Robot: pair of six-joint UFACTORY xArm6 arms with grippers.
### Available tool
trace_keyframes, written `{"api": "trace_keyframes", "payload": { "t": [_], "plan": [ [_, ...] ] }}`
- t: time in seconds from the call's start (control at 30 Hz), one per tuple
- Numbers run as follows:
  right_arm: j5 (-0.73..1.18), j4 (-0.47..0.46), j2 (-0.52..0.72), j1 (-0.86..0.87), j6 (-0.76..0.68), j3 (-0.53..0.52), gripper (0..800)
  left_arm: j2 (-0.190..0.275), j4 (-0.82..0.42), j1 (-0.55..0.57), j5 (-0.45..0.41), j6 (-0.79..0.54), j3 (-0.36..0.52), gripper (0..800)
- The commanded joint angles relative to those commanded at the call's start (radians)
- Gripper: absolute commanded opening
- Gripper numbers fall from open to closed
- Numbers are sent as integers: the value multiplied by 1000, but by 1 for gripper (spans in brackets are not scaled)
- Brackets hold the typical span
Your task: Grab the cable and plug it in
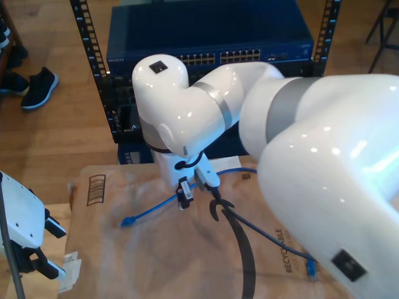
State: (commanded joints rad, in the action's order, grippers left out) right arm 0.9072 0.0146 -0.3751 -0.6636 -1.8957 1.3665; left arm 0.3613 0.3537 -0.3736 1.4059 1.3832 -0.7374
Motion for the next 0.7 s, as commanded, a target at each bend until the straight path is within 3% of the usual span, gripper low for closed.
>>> {"api": "trace_keyframes", "payload": {
  "t": [0.17, 0.47, 0.63, 0.7],
  "plan": [
    [-28, 51, -54, 0, 2, 12, 777, -51, 0, 9, -31, 18, -31, 800],
    [-28, 52, -81, -28, 0, 8, 752, -57, 0, 23, -41, 17, -41, 800],
    [-28, 51, -92, -26, 2, 9, 679, -57, 0, 23, -41, 15, -46, 800],
    [-28, 52, -94, -26, 0, 6, 610, -57, 0, 23, -40, 15, -44, 800]
  ]
}}
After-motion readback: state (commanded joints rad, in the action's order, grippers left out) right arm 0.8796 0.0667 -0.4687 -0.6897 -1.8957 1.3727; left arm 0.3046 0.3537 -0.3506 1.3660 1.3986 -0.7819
